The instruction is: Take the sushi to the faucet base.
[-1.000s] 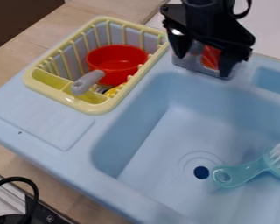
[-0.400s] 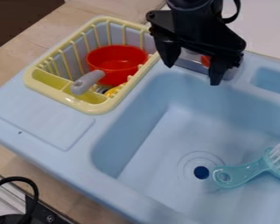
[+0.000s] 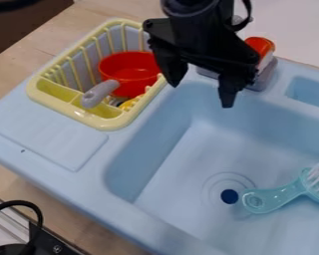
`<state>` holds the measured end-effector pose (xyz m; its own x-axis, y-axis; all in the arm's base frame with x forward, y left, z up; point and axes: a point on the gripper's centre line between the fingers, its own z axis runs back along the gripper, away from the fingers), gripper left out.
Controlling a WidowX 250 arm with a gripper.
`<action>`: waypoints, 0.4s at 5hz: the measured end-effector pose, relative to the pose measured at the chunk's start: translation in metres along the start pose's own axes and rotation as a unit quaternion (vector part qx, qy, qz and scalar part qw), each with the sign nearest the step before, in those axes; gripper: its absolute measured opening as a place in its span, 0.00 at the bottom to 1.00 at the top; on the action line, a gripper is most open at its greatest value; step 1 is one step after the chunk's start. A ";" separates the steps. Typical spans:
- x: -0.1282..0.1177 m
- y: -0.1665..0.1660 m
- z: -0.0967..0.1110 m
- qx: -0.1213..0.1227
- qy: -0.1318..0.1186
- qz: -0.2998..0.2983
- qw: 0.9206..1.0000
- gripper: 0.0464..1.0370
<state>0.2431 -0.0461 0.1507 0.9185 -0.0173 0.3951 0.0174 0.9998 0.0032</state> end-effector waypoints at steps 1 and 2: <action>-0.012 -0.003 0.003 -0.036 0.009 -0.023 0.999 0.96; -0.030 -0.015 0.004 -0.033 0.026 -0.047 0.998 0.96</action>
<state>0.2140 -0.0605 0.1424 0.9310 -0.1131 0.3470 0.1293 0.9913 -0.0237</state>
